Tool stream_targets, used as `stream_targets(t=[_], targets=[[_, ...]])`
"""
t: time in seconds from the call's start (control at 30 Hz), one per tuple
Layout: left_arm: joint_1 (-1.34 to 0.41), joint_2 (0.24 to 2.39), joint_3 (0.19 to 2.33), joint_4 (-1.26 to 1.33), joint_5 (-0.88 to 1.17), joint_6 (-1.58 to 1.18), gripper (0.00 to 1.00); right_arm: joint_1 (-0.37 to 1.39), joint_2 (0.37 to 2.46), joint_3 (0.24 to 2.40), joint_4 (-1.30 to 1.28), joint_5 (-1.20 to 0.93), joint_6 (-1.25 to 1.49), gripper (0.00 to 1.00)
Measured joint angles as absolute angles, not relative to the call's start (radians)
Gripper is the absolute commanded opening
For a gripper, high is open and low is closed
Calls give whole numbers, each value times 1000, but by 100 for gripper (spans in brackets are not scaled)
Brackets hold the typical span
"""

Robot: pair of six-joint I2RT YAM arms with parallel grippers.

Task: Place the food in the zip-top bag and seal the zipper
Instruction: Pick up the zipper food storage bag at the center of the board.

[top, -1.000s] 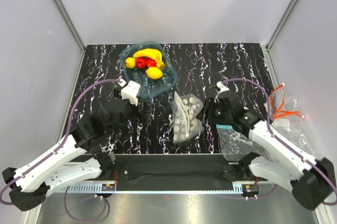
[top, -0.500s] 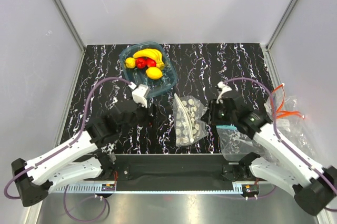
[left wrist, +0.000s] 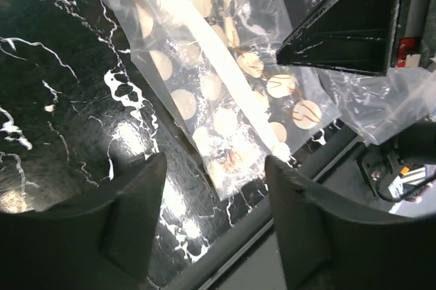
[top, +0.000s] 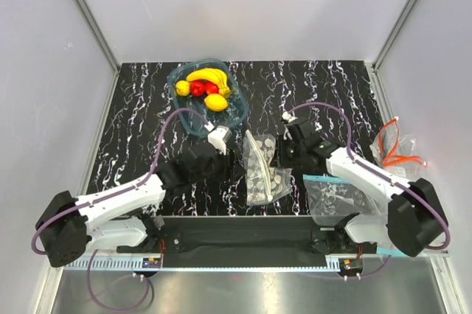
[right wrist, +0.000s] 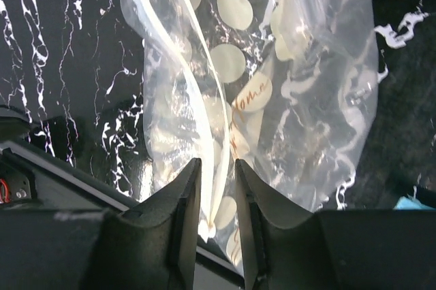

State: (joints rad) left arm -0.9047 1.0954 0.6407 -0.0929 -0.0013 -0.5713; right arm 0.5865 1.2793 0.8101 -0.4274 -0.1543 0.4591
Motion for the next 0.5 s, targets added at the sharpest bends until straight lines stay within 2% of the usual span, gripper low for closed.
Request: stream_targets(t=[0.03,0.23,0.5], targets=[[-905,1121,633,-65,-1,-570,54,587,1299,814,-415,-159,455,33],[-905,1227,608,27,5,-565,52,587,1398,841,-355,-178,434,33],[-905,1338,609,116,28,-553,44,587,1539,850,-268,-195,420,34]])
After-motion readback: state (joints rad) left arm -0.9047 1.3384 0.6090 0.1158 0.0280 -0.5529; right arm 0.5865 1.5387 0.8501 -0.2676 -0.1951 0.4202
